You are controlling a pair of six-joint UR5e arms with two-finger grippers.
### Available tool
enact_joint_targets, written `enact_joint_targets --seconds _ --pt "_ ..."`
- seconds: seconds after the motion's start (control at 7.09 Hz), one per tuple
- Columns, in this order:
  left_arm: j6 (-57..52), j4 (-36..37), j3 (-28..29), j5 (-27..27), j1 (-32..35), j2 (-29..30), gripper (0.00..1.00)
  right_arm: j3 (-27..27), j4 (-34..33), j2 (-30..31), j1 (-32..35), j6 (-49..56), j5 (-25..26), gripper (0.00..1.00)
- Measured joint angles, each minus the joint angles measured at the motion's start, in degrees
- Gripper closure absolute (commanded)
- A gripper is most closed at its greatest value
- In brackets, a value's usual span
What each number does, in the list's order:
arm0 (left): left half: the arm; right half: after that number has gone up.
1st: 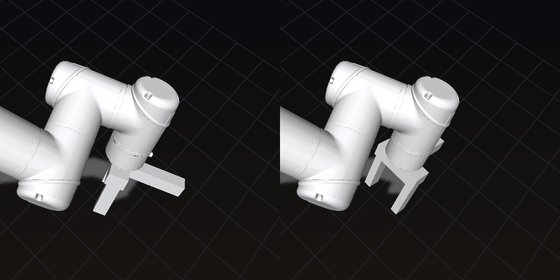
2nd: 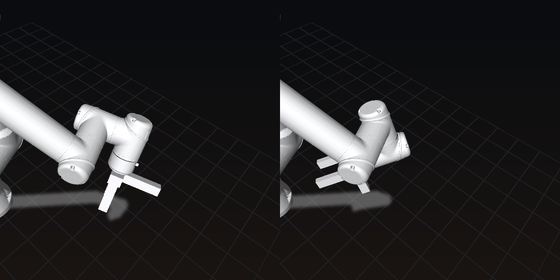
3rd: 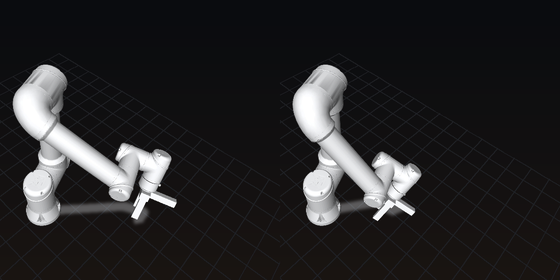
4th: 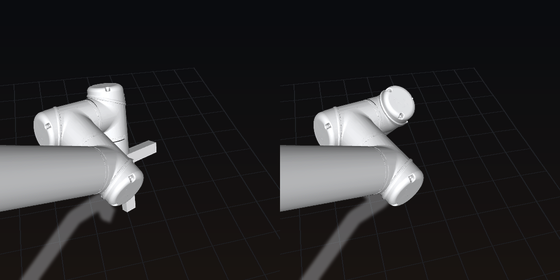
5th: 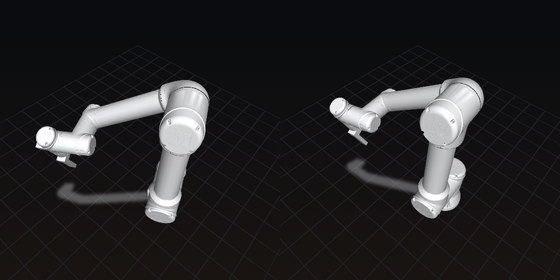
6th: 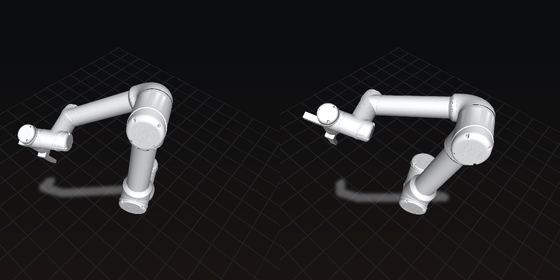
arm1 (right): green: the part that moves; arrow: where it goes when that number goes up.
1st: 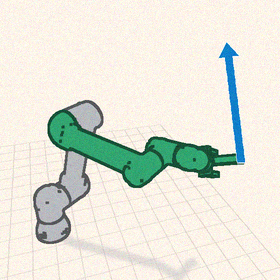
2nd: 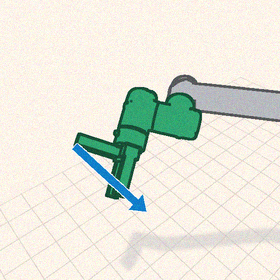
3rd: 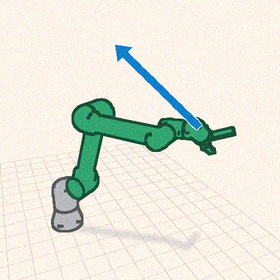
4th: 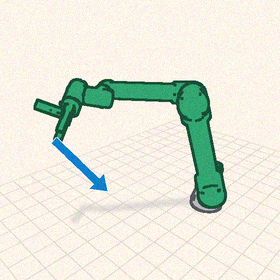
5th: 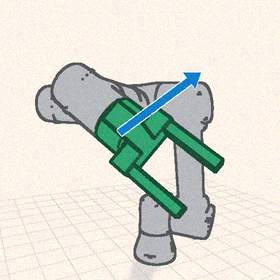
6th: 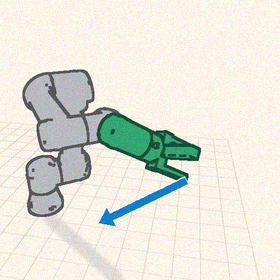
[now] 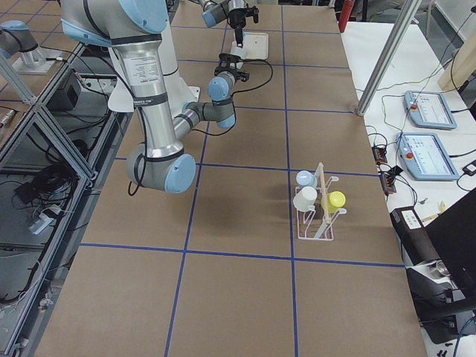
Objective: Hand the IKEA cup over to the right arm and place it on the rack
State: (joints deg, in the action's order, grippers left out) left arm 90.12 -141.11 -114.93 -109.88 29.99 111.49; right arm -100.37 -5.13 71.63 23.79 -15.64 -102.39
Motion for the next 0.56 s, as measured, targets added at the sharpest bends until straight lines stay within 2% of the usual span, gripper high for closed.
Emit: enact_joint_targets --seconds 0.56 --pt "-0.03 -0.05 0.52 1.03 -0.73 0.13 1.0 -0.06 0.03 -0.04 0.03 -0.55 0.0 0.11"
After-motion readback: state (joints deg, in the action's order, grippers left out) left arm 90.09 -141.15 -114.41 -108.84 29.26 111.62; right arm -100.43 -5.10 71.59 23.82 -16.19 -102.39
